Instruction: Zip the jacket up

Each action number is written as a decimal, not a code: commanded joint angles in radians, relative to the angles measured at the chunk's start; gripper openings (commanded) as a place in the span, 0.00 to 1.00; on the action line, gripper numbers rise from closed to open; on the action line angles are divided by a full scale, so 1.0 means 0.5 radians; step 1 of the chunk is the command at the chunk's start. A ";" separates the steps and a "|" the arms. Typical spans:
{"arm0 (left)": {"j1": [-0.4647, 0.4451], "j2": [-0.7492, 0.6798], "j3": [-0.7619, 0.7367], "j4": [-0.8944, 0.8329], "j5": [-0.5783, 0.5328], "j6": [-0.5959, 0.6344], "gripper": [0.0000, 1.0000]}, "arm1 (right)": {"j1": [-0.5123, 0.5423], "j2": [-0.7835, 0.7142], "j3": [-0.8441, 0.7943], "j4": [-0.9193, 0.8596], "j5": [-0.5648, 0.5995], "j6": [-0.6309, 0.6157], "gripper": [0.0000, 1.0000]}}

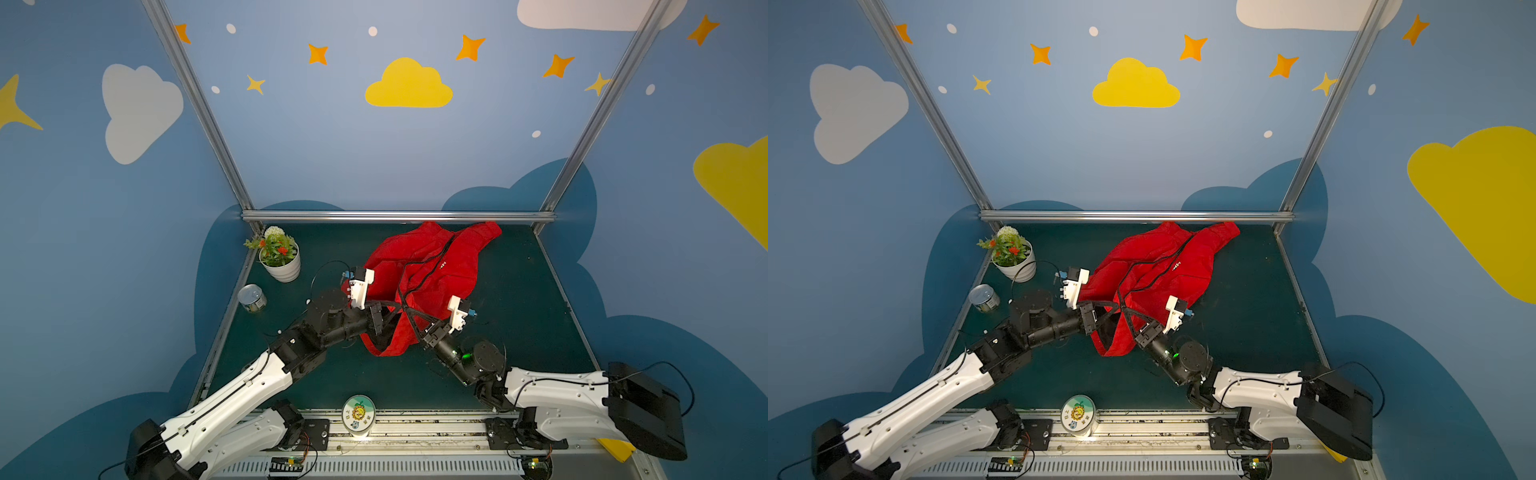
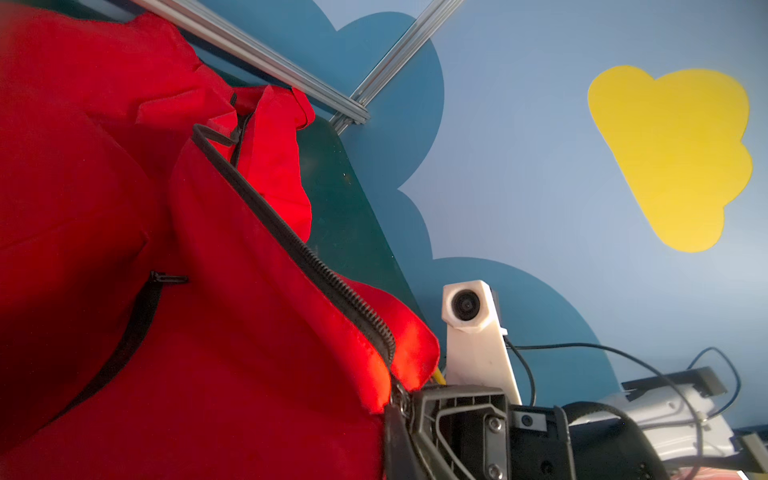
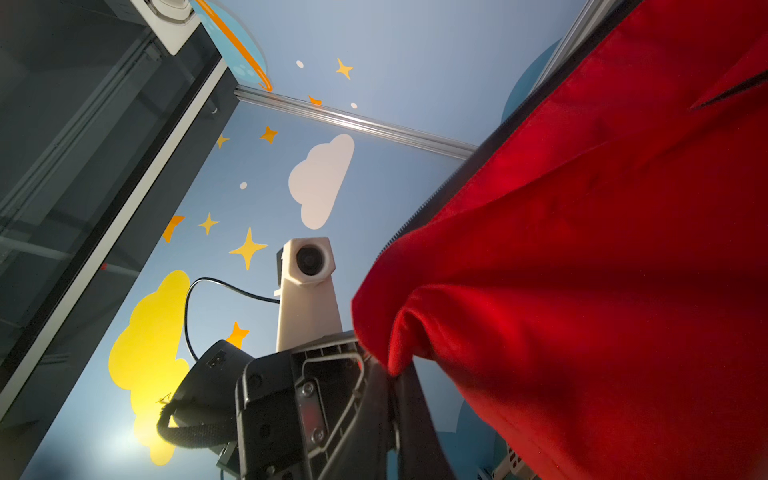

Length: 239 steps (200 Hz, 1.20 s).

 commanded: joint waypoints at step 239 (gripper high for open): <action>0.238 -0.129 0.161 -0.587 0.471 -0.148 0.03 | 0.565 -0.439 0.860 -2.359 0.906 -2.770 0.82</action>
